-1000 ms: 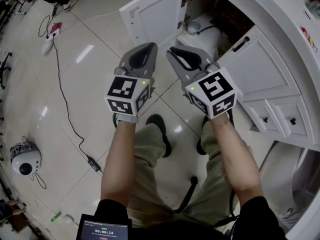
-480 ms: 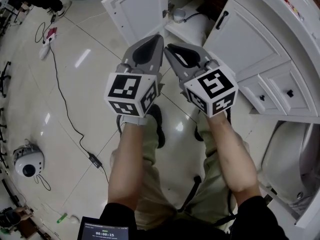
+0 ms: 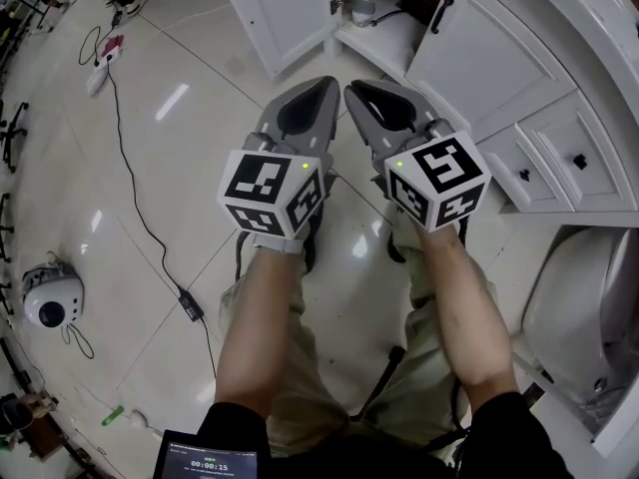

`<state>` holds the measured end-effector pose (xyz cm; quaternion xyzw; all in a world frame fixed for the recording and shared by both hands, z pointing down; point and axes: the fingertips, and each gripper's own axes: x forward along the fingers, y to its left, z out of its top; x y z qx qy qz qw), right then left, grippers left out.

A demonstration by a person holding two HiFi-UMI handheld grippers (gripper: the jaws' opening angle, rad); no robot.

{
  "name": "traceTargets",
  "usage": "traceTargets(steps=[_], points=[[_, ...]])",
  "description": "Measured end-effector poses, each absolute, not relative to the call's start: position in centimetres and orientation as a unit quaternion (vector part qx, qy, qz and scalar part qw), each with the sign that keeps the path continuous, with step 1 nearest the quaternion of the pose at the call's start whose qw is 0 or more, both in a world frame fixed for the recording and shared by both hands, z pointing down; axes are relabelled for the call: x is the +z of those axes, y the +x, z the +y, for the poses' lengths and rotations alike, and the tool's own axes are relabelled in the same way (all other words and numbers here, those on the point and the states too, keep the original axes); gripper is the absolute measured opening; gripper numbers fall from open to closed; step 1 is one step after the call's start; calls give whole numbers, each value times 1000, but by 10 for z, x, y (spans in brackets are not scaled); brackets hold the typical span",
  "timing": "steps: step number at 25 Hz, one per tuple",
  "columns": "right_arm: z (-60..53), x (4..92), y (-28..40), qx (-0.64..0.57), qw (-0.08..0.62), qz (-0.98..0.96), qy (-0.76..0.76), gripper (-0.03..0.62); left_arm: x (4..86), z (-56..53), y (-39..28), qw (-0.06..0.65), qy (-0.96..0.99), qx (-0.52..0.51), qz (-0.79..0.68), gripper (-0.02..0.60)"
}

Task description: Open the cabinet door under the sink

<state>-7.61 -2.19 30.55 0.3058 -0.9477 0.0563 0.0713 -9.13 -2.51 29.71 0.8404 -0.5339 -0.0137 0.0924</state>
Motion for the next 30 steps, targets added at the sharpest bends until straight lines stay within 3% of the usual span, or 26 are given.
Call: traceTargets(steps=[9,17,30], points=[[-15,291,-84,48,51,-953,295,23,285,-23,-100,60,845,-8,-531,15],[-27,277,-83,69,20,-951,302,-8,288,-39,-106,82,849,-13,-522,15],[-19,279,-89,65,26,-954,292,-8,294,-27,-97,56,855,28,-514,15]])
